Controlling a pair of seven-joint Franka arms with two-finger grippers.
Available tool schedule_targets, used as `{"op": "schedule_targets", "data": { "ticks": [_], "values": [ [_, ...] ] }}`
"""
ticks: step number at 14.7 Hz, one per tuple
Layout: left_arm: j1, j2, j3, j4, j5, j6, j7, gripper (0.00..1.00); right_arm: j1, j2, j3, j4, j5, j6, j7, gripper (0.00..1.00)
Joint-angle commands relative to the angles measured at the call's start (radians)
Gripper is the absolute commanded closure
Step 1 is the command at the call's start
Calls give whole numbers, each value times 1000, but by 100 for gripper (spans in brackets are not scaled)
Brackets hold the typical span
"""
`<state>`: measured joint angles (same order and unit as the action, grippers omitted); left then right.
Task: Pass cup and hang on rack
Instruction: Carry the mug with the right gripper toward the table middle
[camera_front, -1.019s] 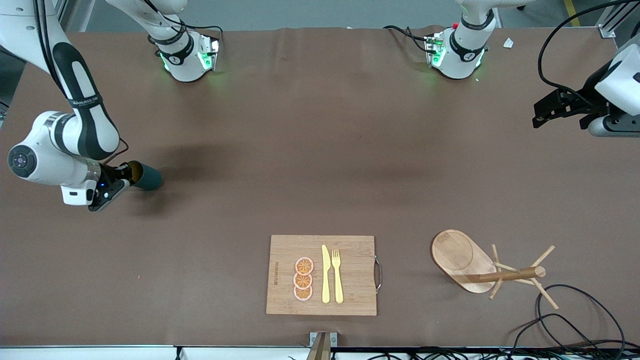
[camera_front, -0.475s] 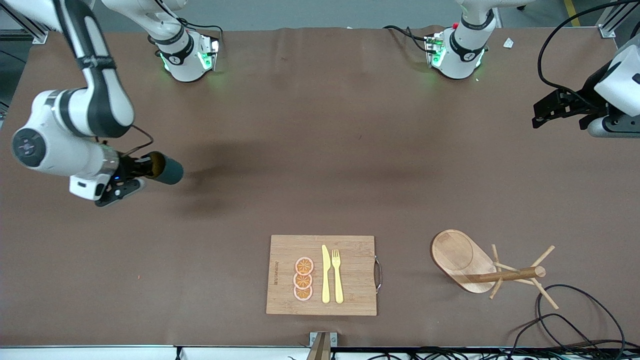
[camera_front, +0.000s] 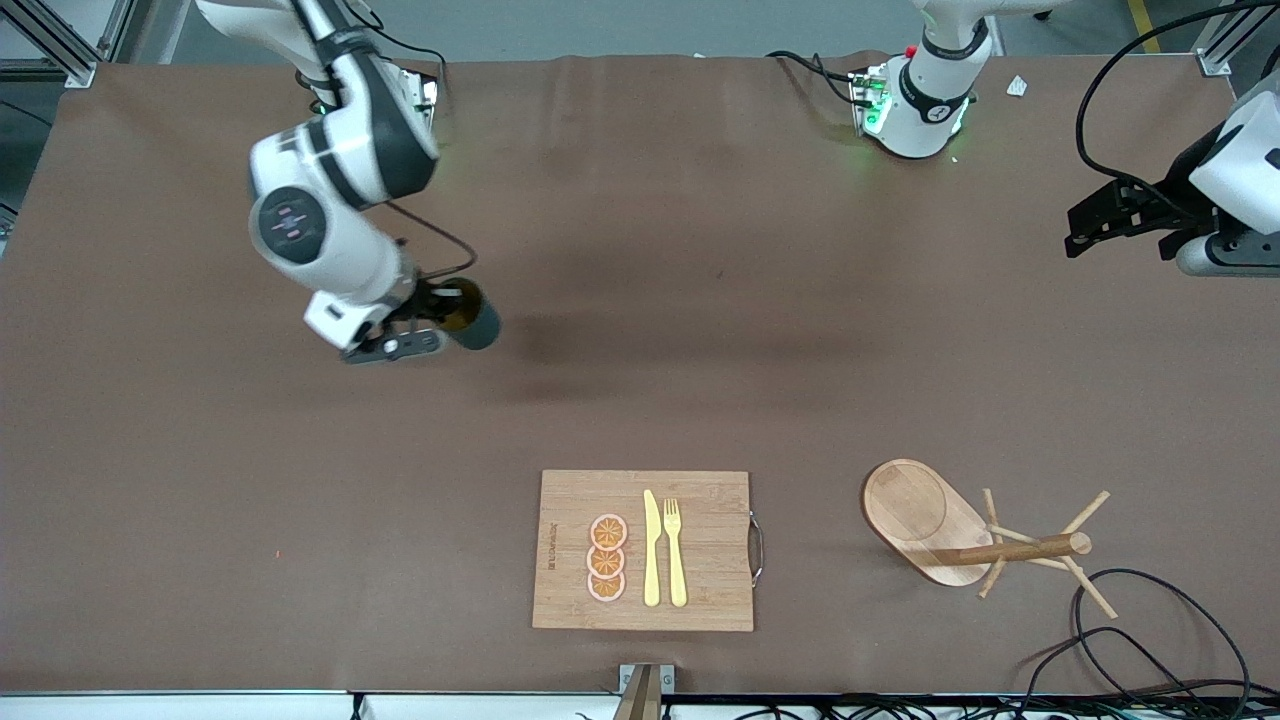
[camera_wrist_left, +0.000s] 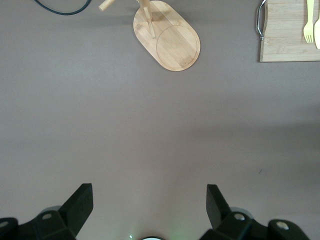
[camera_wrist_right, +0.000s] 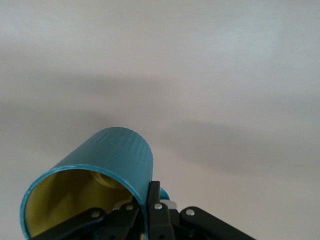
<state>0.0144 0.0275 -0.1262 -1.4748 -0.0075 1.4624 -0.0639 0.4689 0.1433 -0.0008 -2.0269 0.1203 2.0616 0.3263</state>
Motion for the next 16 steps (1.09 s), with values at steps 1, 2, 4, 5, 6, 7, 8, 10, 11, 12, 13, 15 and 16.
{"op": "schedule_targets", "data": {
  "ticks": [1, 2, 4, 5, 6, 7, 8, 10, 11, 12, 13, 15, 16],
  "values": [
    [4, 2, 0, 7, -9, 13, 4, 0, 130, 33, -16, 3, 19, 87, 222, 100],
    [3, 3, 0, 7, -9, 15, 4, 0, 166, 66, -16, 26, 19, 109, 290, 100],
    [4, 3, 0, 7, -11, 16, 4, 0, 230, 145, -18, 95, 16, 121, 402, 100],
    [4, 3, 0, 7, -9, 16, 4, 0, 256, 185, -18, 134, 16, 124, 449, 100],
    [3, 11, 0, 5, -9, 16, 4, 0, 276, 220, -18, 170, 13, 124, 495, 100],
    [-1, 14, 0, 5, -9, 15, 4, 0, 296, 257, -18, 212, 10, 124, 537, 100],
    [-1, 15, 0, 5, -6, 15, 3, 0, 312, 287, -18, 247, 9, 124, 568, 100],
    [1, 17, -1, 5, -6, 15, 3, 0, 336, 341, -18, 298, 6, 124, 608, 100],
    [-1, 19, -1, 7, -6, 15, 3, 0, 352, 366, -19, 319, 4, 126, 620, 100],
    [-1, 23, -1, 7, -6, 15, 4, 0, 359, 386, -19, 335, 4, 126, 625, 100],
    [-4, 31, -1, 8, -6, 15, 3, 0, 361, 404, -19, 350, 4, 126, 625, 100],
    [-13, 32, -4, 10, -3, 15, 3, 0, 359, 430, -19, 376, 4, 124, 616, 99],
    [-16, 32, -7, 8, 7, 16, 1, 0, 361, 446, -19, 389, 2, 124, 611, 99]
  ]
}}
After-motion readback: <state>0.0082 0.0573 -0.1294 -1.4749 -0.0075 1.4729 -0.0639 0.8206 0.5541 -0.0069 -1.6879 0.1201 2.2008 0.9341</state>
